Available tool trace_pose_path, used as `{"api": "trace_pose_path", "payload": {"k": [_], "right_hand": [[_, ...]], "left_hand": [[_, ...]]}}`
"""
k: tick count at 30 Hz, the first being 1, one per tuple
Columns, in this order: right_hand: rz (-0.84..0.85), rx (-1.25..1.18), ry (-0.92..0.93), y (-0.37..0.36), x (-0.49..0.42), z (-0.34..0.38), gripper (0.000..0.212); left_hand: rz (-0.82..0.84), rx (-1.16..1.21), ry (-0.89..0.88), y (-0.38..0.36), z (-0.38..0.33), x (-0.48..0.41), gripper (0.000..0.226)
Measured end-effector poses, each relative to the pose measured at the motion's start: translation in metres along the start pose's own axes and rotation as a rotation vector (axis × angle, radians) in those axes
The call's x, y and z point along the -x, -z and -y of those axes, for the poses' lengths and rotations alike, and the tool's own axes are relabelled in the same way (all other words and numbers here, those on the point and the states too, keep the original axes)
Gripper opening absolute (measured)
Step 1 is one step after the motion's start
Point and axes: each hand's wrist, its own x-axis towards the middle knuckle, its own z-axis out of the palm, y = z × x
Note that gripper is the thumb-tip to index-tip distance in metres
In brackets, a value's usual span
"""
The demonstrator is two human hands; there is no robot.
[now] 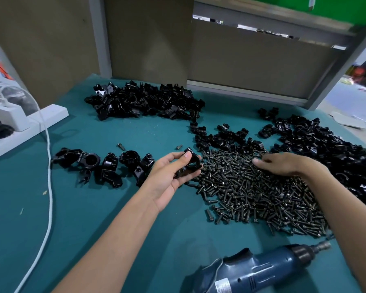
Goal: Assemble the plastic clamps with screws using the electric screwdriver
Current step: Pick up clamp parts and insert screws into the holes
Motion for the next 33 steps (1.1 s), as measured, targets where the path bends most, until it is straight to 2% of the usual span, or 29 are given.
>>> {"api": "trace_pose_path", "payload": {"k": [1, 3, 8, 11, 14, 16, 19, 22, 28, 33], "right_hand": [[0.003, -0.013, 0.020, -0.004, 0.003, -0.002, 0.095], [-0.048, -0.033, 0.079, -0.013, 0.006, -0.007, 0.096], [-0.435, -0.056, 0.157, -0.032, -0.001, -0.008, 0.048], [-0.513, -0.213, 0.217, -0.034, -0.004, -0.003, 0.045], [-0.455, -0.555, 0.258, -0.027, 0.000, 0.003, 0.043], [-0.295, -0.752, 0.278, -0.021, 0.004, 0.005, 0.037], [-0.095, -0.893, 0.295, -0.017, 0.008, 0.001, 0.019], [-0.020, -1.066, 0.304, -0.015, 0.009, -0.009, 0.023], [0.015, -0.999, 0.400, -0.014, 0.015, -0.019, 0.043], [-0.018, -1.061, 0.435, -0.018, 0.014, -0.022, 0.038]], "left_hand": [[0.002, 0.000, 0.002, 0.000, 0.000, 0.000, 0.036], [0.001, 0.002, 0.005, 0.000, 0.000, 0.000, 0.038], [-0.004, -0.002, 0.013, 0.000, 0.000, -0.001, 0.040], [-0.005, -0.003, 0.013, 0.001, 0.001, -0.002, 0.039], [-0.007, -0.006, 0.012, 0.002, 0.001, -0.002, 0.038], [-0.012, -0.005, 0.014, 0.002, 0.001, -0.003, 0.039], [-0.018, 0.011, 0.016, 0.003, 0.001, -0.003, 0.042], [-0.022, 0.018, 0.012, 0.003, 0.001, -0.003, 0.040], [-0.021, 0.016, 0.015, 0.003, 0.002, -0.003, 0.040], [-0.020, 0.010, 0.013, 0.003, 0.002, -0.004, 0.041]]}}
